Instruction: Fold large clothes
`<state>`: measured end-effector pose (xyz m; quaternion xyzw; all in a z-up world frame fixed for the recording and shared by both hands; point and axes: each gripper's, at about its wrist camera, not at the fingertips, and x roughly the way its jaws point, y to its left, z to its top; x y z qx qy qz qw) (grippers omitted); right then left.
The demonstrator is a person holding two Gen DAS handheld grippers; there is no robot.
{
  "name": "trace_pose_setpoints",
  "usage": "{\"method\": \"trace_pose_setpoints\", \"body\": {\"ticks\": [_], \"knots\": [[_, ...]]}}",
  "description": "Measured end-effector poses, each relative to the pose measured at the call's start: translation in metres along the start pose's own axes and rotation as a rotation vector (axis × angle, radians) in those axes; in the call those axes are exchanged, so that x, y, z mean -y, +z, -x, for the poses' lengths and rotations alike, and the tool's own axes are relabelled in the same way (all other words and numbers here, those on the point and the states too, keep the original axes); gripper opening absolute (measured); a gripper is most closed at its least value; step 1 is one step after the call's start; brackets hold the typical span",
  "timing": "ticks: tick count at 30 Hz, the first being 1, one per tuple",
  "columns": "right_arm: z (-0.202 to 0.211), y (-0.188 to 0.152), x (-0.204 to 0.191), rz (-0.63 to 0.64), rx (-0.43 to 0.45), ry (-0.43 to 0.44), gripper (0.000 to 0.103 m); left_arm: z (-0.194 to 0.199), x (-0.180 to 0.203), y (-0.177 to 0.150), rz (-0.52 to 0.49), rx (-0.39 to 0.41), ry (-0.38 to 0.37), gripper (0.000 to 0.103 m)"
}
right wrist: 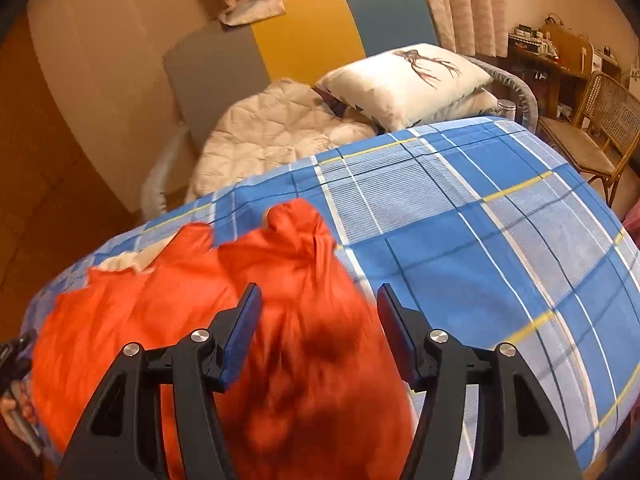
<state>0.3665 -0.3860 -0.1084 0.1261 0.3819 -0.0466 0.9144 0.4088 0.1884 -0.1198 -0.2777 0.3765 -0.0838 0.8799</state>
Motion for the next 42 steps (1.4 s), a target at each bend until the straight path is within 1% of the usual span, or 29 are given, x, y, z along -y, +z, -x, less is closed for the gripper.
{"method": "trace_pose_setpoints", "body": {"ticks": [1,3,6,8,9,10,11,12,13,16,20,23,26,28,29,30,31,32,33,34,36,37,38,40,41,42], "knots": [[0.005,-0.005,0.004,-0.009,-0.005,0.013,0.06,0.006,-0.005,-0.008,0.011,-0.004,-0.029,0.061],[0.016,-0.023,0.016,-0.047,-0.028,0.054,0.06,0.012,-0.01,-0.022,0.022,-0.025,-0.055,0.062],[0.019,-0.049,0.031,-0.083,-0.069,0.069,0.06,0.018,-0.015,-0.046,0.027,-0.059,-0.118,0.062],[0.018,-0.06,0.037,-0.113,-0.082,0.092,0.06,0.017,-0.015,-0.059,0.033,-0.084,-0.158,0.061],[0.016,-0.063,0.039,-0.121,-0.084,0.1,0.056,0.016,-0.015,-0.062,0.034,-0.091,-0.168,0.052],[0.015,-0.066,0.039,-0.132,-0.089,0.113,0.045,0.015,-0.013,-0.067,0.028,-0.102,-0.186,0.042],[0.014,-0.067,0.039,-0.143,-0.095,0.131,0.042,0.016,-0.01,-0.068,0.018,-0.1,-0.19,0.036],[0.016,-0.066,0.037,-0.142,-0.09,0.138,0.031,0.018,-0.007,-0.069,0.013,-0.091,-0.202,0.022],[0.018,-0.065,0.035,-0.137,-0.081,0.139,0.021,0.021,-0.006,-0.07,0.015,-0.082,-0.216,0.015],[0.033,-0.063,0.032,-0.136,-0.047,0.156,0.012,0.037,-0.001,-0.071,-0.003,-0.05,-0.234,0.007],[0.072,-0.067,0.035,-0.136,-0.004,0.192,0.009,0.072,0.006,-0.078,-0.031,-0.014,-0.269,0.006],[0.102,-0.078,0.044,-0.145,0.02,0.221,0.009,0.097,0.007,-0.089,-0.044,-0.005,-0.279,0.006],[0.115,-0.091,0.054,-0.173,0.01,0.236,0.009,0.111,0.007,-0.1,-0.043,-0.01,-0.28,0.006],[0.113,-0.097,0.06,-0.181,-0.007,0.228,0.009,0.109,0.009,-0.106,-0.054,-0.032,-0.239,0.011],[0.107,-0.1,0.061,-0.172,-0.025,0.2,0.011,0.106,0.01,-0.106,-0.064,-0.039,-0.217,0.014],[0.099,-0.101,0.063,-0.173,-0.038,0.175,0.013,0.103,0.01,-0.104,-0.064,-0.034,-0.162,0.026],[0.091,-0.103,0.064,-0.175,-0.053,0.154,0.017,0.1,0.007,-0.099,-0.045,-0.031,-0.124,0.033],[0.088,-0.104,0.064,-0.171,-0.047,0.139,0.021,0.102,0.006,-0.095,-0.034,-0.009,-0.117,0.034],[0.087,-0.101,0.062,-0.16,-0.026,0.095,0.033,0.108,0.008,-0.091,-0.034,0.024,-0.101,0.036],[0.089,-0.099,0.06,-0.152,-0.012,0.065,0.04,0.113,0.01,-0.09,-0.044,0.042,-0.102,0.036],[0.104,-0.092,0.051,-0.113,0.06,0.03,0.042,0.128,0.024,-0.086,-0.091,0.1,-0.146,0.036],[0.109,-0.089,0.046,-0.092,0.08,0.031,0.042,0.134,0.033,-0.084,-0.127,0.112,-0.19,0.036],[0.117,-0.087,0.038,-0.061,0.098,0.043,0.042,0.137,0.041,-0.085,-0.153,0.108,-0.219,0.036],[0.129,-0.087,0.021,0.001,0.104,0.11,0.042,0.132,0.056,-0.088,-0.213,0.077,-0.249,0.036],[0.131,-0.089,0.008,0.049,0.088,0.15,0.042,0.129,0.062,-0.092,-0.229,0.057,-0.265,0.036],[0.13,-0.092,-0.004,0.09,0.071,0.161,0.042,0.124,0.066,-0.095,-0.241,0.04,-0.269,0.036]]}}
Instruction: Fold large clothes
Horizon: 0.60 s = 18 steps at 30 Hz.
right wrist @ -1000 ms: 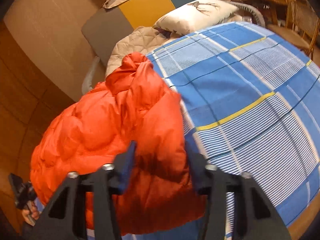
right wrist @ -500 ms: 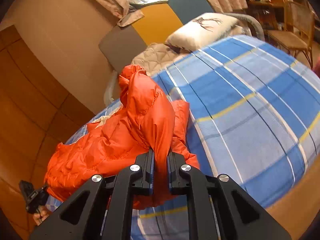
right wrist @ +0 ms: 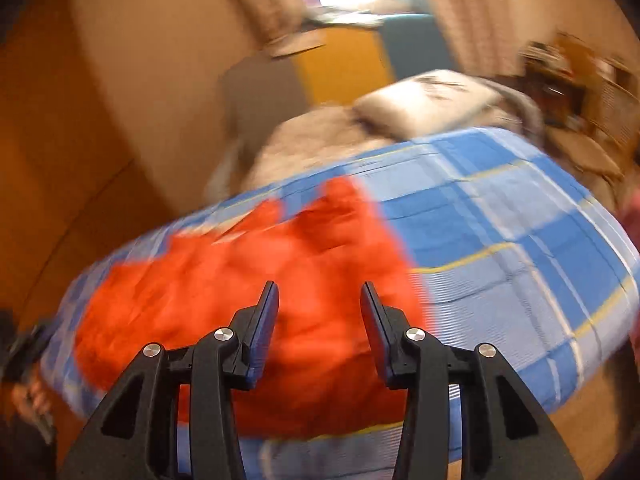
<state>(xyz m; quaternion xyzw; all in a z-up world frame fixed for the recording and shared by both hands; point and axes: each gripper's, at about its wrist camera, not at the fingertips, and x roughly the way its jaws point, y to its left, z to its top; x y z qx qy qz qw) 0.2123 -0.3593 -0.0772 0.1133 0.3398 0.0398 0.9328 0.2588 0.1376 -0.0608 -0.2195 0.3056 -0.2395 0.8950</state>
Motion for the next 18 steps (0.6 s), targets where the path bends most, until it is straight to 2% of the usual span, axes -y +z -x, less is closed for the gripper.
{"method": "trace_pose_setpoints", "body": {"ticks": [3,6,10,14,18], "knots": [[-0.013,-0.015,-0.03,0.072,-0.065,0.067,0.042,-0.023,0.002,-0.01,-0.008,-0.07,-0.013,0.036],[-0.029,-0.031,-0.048,0.101,-0.117,0.083,0.042,-0.045,0.004,-0.014,-0.043,-0.138,-0.016,0.036],[-0.052,-0.033,-0.047,0.082,-0.137,0.051,0.042,-0.073,0.004,-0.007,-0.112,-0.225,0.013,0.036],[-0.081,-0.016,-0.038,0.051,-0.14,-0.011,0.042,-0.1,0.0,0.006,-0.17,-0.272,0.097,0.029],[-0.117,-0.009,-0.038,0.062,-0.16,-0.073,0.042,-0.115,-0.007,0.006,-0.143,-0.284,0.121,0.024]]}}
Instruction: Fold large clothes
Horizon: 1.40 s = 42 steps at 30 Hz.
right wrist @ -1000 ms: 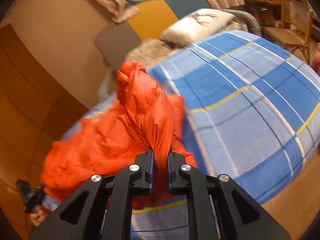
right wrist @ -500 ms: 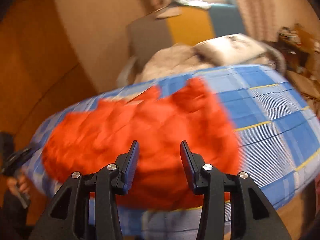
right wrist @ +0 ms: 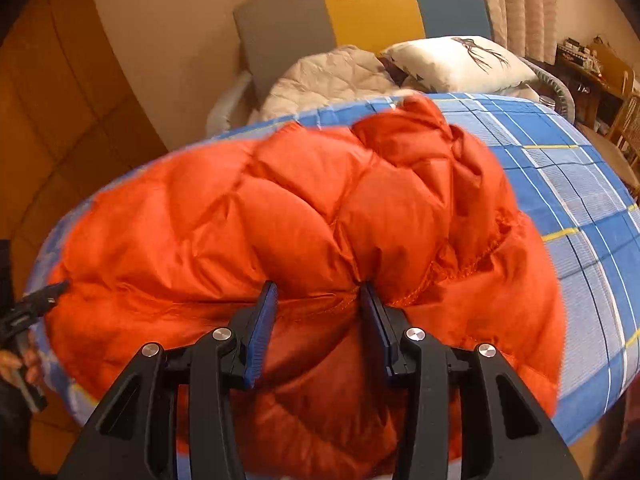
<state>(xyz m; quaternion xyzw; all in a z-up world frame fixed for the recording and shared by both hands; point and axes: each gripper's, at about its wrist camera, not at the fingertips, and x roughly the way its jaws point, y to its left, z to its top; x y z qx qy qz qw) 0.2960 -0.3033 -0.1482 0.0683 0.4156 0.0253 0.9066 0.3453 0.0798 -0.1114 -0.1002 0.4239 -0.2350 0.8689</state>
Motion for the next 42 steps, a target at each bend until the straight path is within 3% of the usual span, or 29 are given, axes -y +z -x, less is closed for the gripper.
{"method": "trace_pose_setpoints", "body": {"ticks": [3,6,9,12,17,19,26,31,34,40,42], "knots": [[-0.016,0.004,-0.006,0.01,0.0,-0.042,0.042,0.0,-0.003,0.0,0.05,0.023,0.006,0.022],[-0.011,0.004,-0.007,0.009,-0.008,-0.049,0.042,0.018,-0.001,-0.003,0.075,0.086,-0.028,0.035],[0.016,0.0,-0.011,0.007,0.035,-0.028,0.043,0.032,0.004,-0.004,0.035,0.109,-0.062,0.036],[0.038,-0.001,-0.025,0.033,0.092,0.013,0.064,0.038,0.013,-0.002,-0.033,0.099,-0.083,0.039],[0.035,0.013,-0.053,0.094,0.087,0.063,0.064,0.023,0.016,0.007,-0.071,0.06,-0.061,0.039],[0.021,0.02,-0.058,0.104,0.072,0.046,0.064,0.011,0.009,0.009,-0.058,0.031,-0.022,0.039],[-0.043,0.035,-0.057,0.087,-0.036,-0.027,0.067,-0.008,-0.008,0.009,-0.033,0.006,-0.004,0.032],[-0.071,0.033,-0.057,0.1,-0.036,-0.081,0.068,-0.02,-0.026,0.006,0.033,0.004,-0.009,0.014],[-0.075,0.032,-0.058,0.096,-0.04,-0.084,0.068,-0.023,-0.026,0.001,0.05,0.008,0.014,0.013],[-0.04,0.02,-0.042,0.035,-0.009,0.023,0.069,-0.007,-0.028,-0.014,0.112,0.04,0.038,0.013],[-0.019,0.009,-0.033,0.007,0.019,0.065,0.073,0.0,-0.029,-0.019,0.117,0.051,0.025,0.023]]}}
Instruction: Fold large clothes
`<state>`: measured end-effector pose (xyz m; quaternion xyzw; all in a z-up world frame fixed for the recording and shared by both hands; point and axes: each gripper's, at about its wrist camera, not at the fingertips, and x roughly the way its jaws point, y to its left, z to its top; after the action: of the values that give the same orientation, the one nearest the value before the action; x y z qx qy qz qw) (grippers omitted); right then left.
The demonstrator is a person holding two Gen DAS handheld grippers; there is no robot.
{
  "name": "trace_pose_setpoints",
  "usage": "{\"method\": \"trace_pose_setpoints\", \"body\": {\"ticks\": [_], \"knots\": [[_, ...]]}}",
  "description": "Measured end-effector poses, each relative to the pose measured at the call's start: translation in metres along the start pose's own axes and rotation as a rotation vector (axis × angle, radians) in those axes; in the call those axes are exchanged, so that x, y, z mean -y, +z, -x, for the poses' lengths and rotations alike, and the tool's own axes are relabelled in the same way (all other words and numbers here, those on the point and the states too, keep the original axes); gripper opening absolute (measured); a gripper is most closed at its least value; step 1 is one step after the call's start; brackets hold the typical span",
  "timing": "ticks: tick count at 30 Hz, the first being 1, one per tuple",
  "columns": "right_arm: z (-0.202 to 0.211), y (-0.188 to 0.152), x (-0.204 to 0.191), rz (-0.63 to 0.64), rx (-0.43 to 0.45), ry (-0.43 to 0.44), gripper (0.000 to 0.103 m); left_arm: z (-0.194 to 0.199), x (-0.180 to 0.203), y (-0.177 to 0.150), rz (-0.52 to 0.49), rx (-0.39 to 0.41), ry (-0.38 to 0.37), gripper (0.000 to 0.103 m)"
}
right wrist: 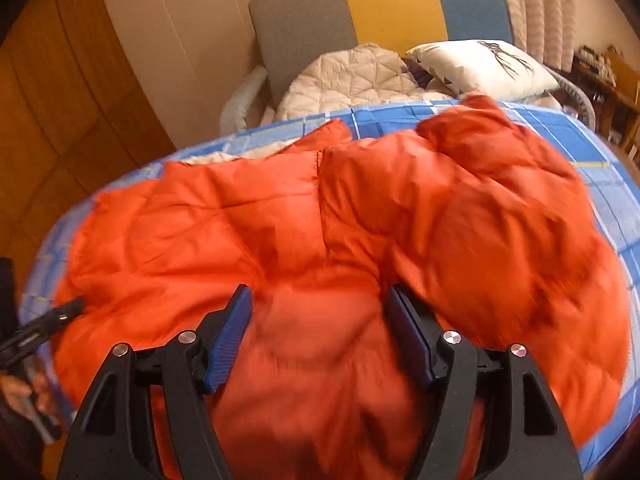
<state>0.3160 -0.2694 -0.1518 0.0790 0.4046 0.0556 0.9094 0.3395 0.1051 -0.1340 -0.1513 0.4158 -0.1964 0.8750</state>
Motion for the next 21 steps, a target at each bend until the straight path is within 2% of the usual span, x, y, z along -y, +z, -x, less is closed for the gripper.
{"method": "trace_pose_setpoints", "body": {"ticks": [3,4,6,10,12,14,16,18,21], "knots": [[0.024,-0.015,0.011,-0.036,0.016,0.036,0.073,0.01,0.007,-0.005,-0.057,0.003,-0.025,0.053],[0.031,-0.02,0.014,-0.041,0.018,0.045,0.076,0.013,0.013,-0.006,-0.108,-0.003,-0.01,0.056],[0.044,-0.031,0.022,-0.047,0.018,0.043,0.076,0.015,0.018,-0.006,-0.185,-0.03,0.002,0.056],[0.068,-0.05,0.039,-0.083,0.001,0.105,0.077,0.02,0.025,-0.004,-0.327,-0.08,0.014,0.052],[0.078,-0.061,0.049,-0.122,-0.03,0.14,0.081,0.019,0.029,-0.006,-0.392,-0.089,0.032,0.052],[0.085,-0.077,0.068,-0.215,-0.052,0.167,0.082,0.009,0.028,-0.007,-0.436,-0.124,0.048,0.053],[0.084,-0.09,0.09,-0.327,-0.057,0.201,0.083,0.001,0.026,-0.009,-0.455,-0.127,0.055,0.053],[0.079,-0.1,0.113,-0.464,-0.046,0.215,0.083,-0.003,0.026,-0.013,-0.47,-0.134,0.061,0.053],[0.065,-0.103,0.134,-0.634,-0.015,0.295,0.083,-0.008,0.022,-0.015,-0.473,-0.132,0.056,0.053]]}}
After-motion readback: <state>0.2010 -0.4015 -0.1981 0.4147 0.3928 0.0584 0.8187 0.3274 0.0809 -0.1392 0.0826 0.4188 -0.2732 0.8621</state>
